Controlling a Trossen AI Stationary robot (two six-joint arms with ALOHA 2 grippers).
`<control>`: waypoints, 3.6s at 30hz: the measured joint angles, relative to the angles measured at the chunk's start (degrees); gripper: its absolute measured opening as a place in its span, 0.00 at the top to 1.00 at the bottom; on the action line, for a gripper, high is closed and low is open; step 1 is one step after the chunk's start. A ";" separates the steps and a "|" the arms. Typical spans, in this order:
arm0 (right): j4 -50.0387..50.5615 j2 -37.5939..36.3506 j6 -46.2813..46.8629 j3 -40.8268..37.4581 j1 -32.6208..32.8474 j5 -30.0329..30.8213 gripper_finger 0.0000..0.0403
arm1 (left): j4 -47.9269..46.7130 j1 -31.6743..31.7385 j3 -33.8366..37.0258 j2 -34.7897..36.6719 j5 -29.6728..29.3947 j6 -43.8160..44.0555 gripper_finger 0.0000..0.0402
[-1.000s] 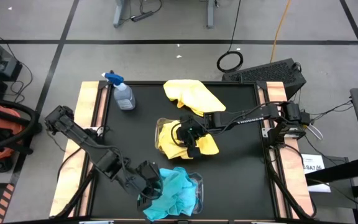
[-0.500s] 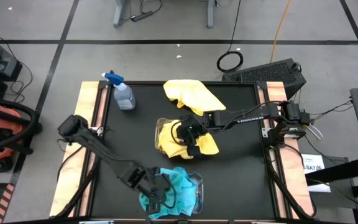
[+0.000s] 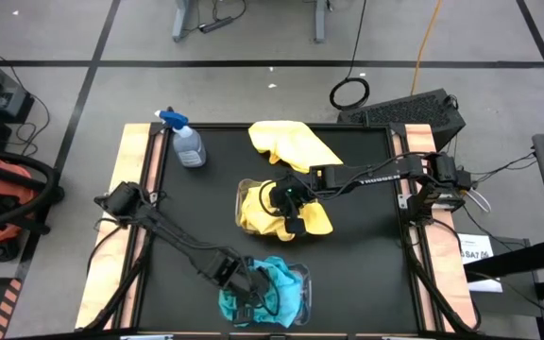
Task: Sort microfiber towel by color & place in baskets
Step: Put the yellow microfiber cloth into the top transparent bin
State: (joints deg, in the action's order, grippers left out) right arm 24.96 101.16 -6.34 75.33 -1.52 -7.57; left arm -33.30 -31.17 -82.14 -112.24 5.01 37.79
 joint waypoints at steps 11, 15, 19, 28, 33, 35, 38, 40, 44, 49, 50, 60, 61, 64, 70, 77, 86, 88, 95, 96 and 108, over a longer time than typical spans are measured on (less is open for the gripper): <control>-0.02 0.73 1.64 -0.09 0.00 0.19 0.99 | -1.00 1.11 0.41 7.53 0.37 2.17 0.76; -0.34 0.38 2.58 -0.09 0.09 0.12 0.99 | -0.65 1.08 0.43 13.35 0.34 4.94 0.66; -0.42 -2.14 2.94 -0.09 0.11 -0.07 1.00 | -0.51 0.40 0.43 18.43 -0.65 6.70 0.60; -1.85 -13.17 3.96 -0.07 0.05 -0.24 1.00 | -0.44 -1.92 0.38 25.98 -6.31 6.83 0.57; -4.65 -20.63 4.77 -0.01 -0.79 0.48 1.00 | -0.79 -2.40 0.30 27.94 -8.61 5.71 0.57; -5.69 -23.29 5.47 0.04 -1.43 1.42 1.00 | -0.86 -2.42 0.30 28.45 -9.46 5.06 0.57; -6.60 -26.59 5.72 0.05 -2.58 4.34 1.00 | -1.55 -2.39 0.30 28.73 -10.81 4.75 0.57; -6.87 -28.49 5.74 0.04 -3.61 6.41 1.00 | -1.97 -2.39 0.30 28.73 -11.56 3.86 0.57; -6.64 -30.80 5.74 0.11 -6.78 9.29 1.00 | -1.77 -2.39 0.30 28.84 -12.89 2.56 0.57; -5.36 -30.75 7.33 0.11 -12.25 7.90 1.00 | -1.71 -2.39 0.27 28.84 -14.55 0.76 0.57; -5.22 -30.58 7.43 0.11 -13.31 6.74 1.00 | -1.74 -2.39 0.27 28.84 -14.55 0.65 0.57; -2.41 -28.44 8.24 0.04 -16.19 -9.75 1.00 | -1.91 -2.39 0.27 28.84 -14.55 0.60 0.57; -1.75 -28.40 8.21 0.04 -15.71 -11.08 1.00 | -1.92 -2.39 0.27 28.84 -14.55 0.57 0.57; 0.15 -28.37 8.11 0.04 -14.06 -13.61 1.00 | -1.95 -2.39 0.27 28.84 -14.55 0.33 0.57; 6.24 -24.37 6.41 0.07 -9.43 -13.03 1.00 | -1.97 -2.16 0.27 28.84 -14.55 -1.40 0.57; 7.12 -12.81 5.26 0.07 -5.30 -11.47 1.00 | -1.97 -1.72 0.25 28.84 -14.50 -2.31 0.57; 12.15 0.26 5.22 0.02 -4.56 -13.05 0.96 | -1.94 -1.87 0.23 28.84 -14.47 -2.13 0.57; 13.72 1.33 5.27 0.02 -4.41 -14.48 0.92 | -1.95 -1.87 0.23 28.84 -14.44 -2.13 0.57; 15.27 -2.50 5.46 0.02 -3.45 -15.04 0.62 | -1.94 -1.87 0.23 28.84 -14.26 -2.13 0.57; 15.27 -3.89 5.64 0.02 -3.45 -15.08 0.57 | -1.97 -1.87 0.23 28.84 -14.25 -2.13 0.57; 15.53 -21.11 4.32 0.02 -6.55 -2.91 0.26 | -2.19 -1.47 0.23 28.84 -14.20 -2.17 0.57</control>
State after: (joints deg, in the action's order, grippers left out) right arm 40.49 80.06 -2.02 75.35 -8.07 -10.48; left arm -35.48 -32.64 -81.91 -83.40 -9.19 35.62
